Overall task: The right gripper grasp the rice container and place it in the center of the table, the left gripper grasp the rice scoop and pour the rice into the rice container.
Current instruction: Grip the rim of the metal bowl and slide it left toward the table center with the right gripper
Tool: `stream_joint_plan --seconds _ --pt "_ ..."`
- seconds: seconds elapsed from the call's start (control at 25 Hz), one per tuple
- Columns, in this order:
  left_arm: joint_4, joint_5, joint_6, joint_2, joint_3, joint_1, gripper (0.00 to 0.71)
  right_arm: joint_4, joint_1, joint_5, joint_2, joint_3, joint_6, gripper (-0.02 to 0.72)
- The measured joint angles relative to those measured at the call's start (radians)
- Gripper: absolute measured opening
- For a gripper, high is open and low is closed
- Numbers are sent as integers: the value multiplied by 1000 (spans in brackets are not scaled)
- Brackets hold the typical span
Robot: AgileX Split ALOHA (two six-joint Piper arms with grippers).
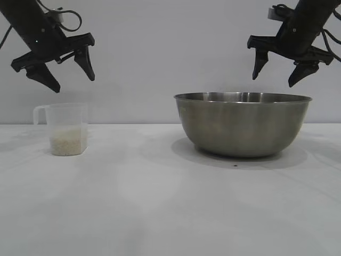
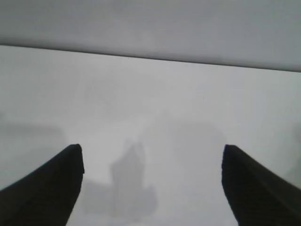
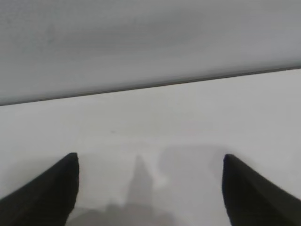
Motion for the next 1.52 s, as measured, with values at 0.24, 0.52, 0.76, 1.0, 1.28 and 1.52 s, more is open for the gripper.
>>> stream_joint_plan --seconds 0.24,0.52,0.76,1.0,1.28,1.52 --pt "0 0 2 0 0 0 534 0 0 0 0 0 0 532" --pt "0 0 2 0 0 0 534 0 0 0 0 0 0 532" --pt "0 0 2 0 0 0 534 -2 0 2 0 0 -21 532" --pt "0 0 2 0 0 0 534 -66 0 78 -16 0 -23 532" --pt "0 0 4 0 0 0 534 -90 0 287 -70 -30 -43 532" --pt "0 0 4 0 0 0 534 -92 0 510 -102 -64 -50 532"
